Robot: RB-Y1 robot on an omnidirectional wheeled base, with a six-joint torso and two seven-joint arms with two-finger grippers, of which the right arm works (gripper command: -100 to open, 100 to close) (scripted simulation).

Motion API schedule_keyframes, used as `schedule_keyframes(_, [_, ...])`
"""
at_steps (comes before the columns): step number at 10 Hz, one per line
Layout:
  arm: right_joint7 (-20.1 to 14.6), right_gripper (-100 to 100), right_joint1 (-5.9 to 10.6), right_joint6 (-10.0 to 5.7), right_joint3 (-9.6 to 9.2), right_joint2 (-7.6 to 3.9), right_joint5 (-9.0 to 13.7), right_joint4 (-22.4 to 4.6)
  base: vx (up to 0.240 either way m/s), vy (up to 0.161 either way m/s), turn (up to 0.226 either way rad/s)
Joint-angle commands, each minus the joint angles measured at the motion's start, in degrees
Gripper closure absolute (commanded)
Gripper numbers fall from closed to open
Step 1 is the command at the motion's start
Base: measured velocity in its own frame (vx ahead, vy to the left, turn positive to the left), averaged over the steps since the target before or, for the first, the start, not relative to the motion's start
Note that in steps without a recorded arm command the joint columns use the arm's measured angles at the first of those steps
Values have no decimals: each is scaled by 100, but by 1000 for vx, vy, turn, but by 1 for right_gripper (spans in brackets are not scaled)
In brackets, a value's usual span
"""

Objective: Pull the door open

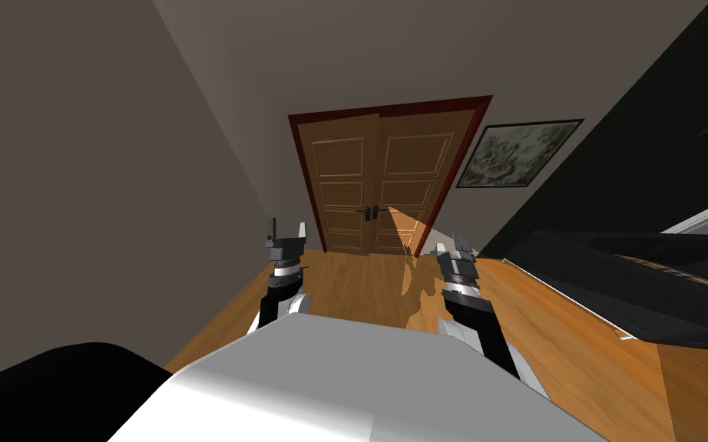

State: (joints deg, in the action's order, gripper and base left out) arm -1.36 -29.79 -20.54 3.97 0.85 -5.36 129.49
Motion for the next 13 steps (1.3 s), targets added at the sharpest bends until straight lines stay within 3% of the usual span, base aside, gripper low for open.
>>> schedule_keyframes(1, [-54, -100, 100, 7, 61, -69, -25, -192, 89, -12, 62])
schedule_keyframes(6, [-239, -100, 448, 33, 271, -260, -112, -859, 175, 0, 68])
schedule_keyframes(8, [-355, -100, 664, 49, 401, -355, -167, -1272, 161, -20, 93])
schedule_keyframes(13, [-519, -100, 973, 72, 586, -471, -244, -1863, 112, -8, 59])
